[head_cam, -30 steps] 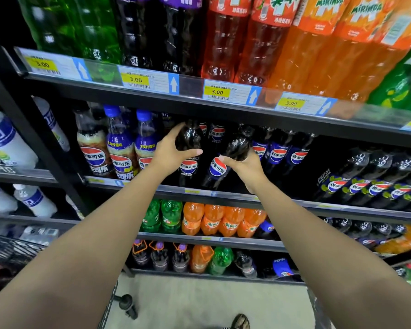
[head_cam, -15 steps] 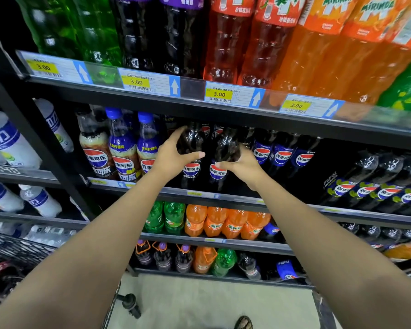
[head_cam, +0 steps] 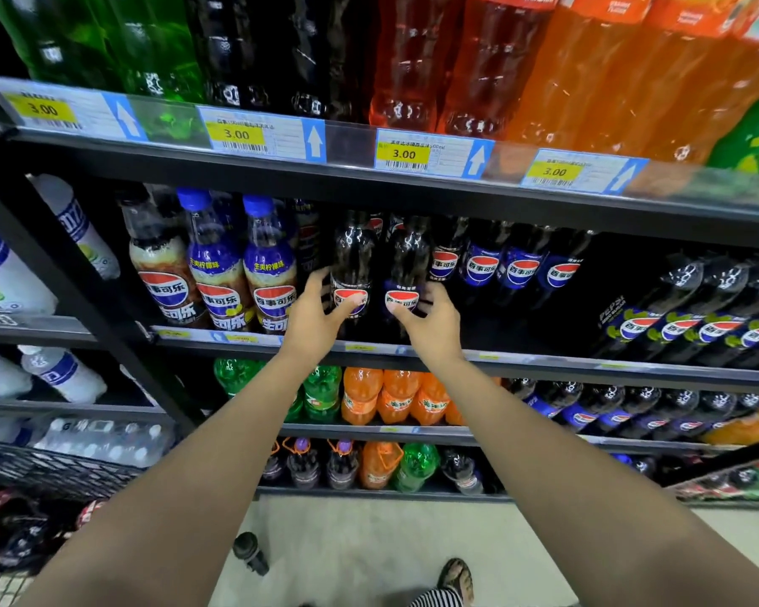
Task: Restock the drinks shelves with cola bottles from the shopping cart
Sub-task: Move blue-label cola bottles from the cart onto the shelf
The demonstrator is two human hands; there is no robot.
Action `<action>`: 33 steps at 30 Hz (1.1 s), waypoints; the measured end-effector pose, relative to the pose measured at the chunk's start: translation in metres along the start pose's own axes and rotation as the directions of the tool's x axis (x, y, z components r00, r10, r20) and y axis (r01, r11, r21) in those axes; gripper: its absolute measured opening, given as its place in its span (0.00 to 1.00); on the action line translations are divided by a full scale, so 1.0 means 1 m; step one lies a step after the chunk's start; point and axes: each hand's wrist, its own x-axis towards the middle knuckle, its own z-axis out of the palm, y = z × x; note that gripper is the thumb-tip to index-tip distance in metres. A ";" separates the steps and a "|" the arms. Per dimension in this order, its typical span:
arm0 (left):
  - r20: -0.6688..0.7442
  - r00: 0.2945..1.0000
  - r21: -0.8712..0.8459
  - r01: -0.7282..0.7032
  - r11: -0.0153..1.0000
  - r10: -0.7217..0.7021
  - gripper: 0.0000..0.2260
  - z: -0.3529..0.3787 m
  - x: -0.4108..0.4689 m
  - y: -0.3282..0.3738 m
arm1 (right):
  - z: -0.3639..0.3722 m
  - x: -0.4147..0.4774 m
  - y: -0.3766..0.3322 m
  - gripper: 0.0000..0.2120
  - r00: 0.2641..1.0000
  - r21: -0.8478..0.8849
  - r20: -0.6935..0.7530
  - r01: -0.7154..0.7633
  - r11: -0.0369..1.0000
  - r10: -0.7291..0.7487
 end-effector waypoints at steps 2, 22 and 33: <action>-0.003 1.000 0.040 -0.010 0.999 0.010 0.31 0.002 0.006 -0.001 | 0.002 0.006 0.001 0.22 1.000 -0.009 0.031 0.003 1.000 -0.002; -0.075 0.994 0.101 -0.071 0.992 0.079 0.29 0.032 0.063 -0.011 | 0.047 0.042 0.027 0.22 0.938 -0.019 -0.342 0.047 0.999 -0.050; -0.115 0.987 0.102 -0.096 0.990 0.108 0.28 0.035 0.086 -0.018 | 0.068 0.054 0.028 0.23 0.859 0.079 -0.512 0.041 0.996 0.005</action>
